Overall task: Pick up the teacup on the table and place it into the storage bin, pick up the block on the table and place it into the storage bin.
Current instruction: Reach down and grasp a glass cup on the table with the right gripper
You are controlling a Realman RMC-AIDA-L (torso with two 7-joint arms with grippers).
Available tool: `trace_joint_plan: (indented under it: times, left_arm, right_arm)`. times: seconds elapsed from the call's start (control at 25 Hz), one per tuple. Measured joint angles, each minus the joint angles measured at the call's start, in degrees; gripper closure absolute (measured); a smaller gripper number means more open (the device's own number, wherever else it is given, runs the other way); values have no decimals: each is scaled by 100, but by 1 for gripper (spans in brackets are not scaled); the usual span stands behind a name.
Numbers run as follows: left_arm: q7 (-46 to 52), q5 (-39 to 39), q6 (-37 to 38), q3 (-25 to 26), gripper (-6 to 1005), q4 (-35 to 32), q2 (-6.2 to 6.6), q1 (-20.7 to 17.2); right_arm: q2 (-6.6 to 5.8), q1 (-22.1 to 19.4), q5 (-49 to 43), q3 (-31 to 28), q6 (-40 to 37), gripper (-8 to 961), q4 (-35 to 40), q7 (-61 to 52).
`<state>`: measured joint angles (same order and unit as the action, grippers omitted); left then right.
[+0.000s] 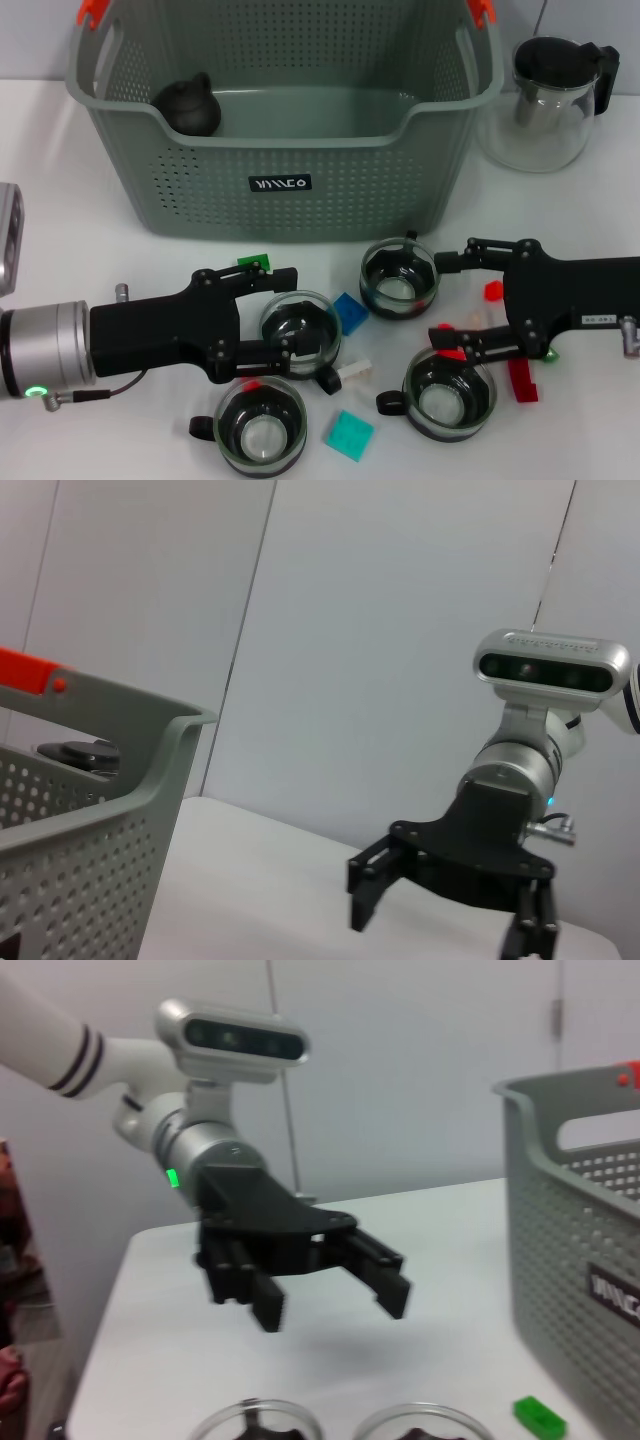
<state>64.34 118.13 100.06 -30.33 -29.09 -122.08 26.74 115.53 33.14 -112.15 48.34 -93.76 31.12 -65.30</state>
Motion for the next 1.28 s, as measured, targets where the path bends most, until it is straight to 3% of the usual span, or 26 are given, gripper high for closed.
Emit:
trace_joint_plan:
  times: [0.2,0.4,0.76,1.08,1.28]
  left_arm:
    - [22,3,-4,1,189,0,8,5]
    - [25,2,-114,10,189,14,-13,6]
    - [12,-3,-508,9,188,35,-161,13]
    - [0,-160,-718,9,188,36,-191,24]
    - [-2,-220,-746,9,189,36,-193,0]
  right_arm:
    - [-96,-2,-131,129,-517,27,254,2]
    - [-97,47,-688,131,-1008,27,683,-173]
    - [146,244,-1959,132,-1078,38,1444,-436]
    - [415,518,-2845,217,-1061,62,1834,-575]
    - [456,622,-2939,485,-1076,83,1848,-580]
